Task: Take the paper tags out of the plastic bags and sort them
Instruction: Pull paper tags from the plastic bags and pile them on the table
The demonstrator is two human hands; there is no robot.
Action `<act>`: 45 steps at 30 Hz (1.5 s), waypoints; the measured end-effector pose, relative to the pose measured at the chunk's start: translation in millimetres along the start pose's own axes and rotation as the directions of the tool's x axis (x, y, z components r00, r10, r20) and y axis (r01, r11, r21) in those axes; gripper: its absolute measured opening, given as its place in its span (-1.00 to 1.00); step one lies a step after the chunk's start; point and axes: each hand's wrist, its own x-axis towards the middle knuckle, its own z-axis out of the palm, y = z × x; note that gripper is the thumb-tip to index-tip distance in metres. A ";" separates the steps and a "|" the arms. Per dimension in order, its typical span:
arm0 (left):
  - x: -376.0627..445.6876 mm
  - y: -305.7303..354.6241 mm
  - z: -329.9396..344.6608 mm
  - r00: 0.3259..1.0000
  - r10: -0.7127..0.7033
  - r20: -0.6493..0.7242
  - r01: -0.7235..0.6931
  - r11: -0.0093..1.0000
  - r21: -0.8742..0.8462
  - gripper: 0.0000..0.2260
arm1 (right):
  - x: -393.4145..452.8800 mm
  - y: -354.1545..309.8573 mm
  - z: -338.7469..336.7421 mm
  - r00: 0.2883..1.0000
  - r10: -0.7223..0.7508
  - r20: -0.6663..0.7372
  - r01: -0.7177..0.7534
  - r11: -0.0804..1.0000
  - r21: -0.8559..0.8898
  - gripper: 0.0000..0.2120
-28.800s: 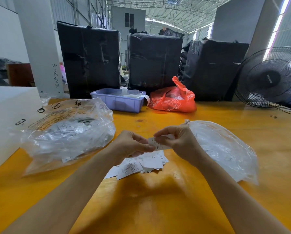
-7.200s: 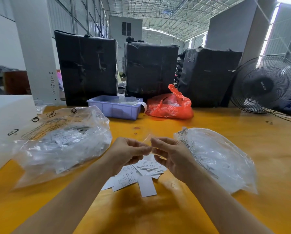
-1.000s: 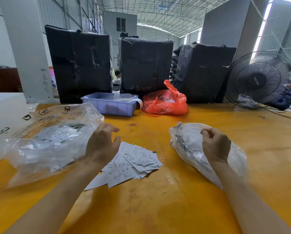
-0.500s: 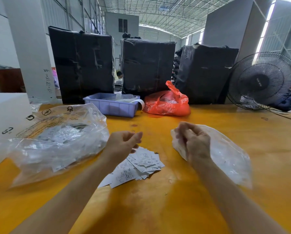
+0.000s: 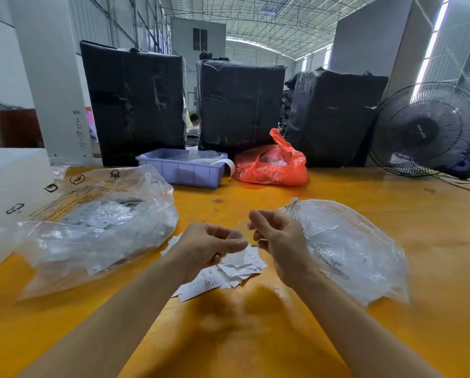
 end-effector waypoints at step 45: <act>0.2 -5.1 -1.2 0.998 -0.011 -0.054 0.004 0.991 -0.131 -0.78 | 3.3 3.6 -0.8 0.996 0.052 0.075 -0.055 0.998 0.042 -0.81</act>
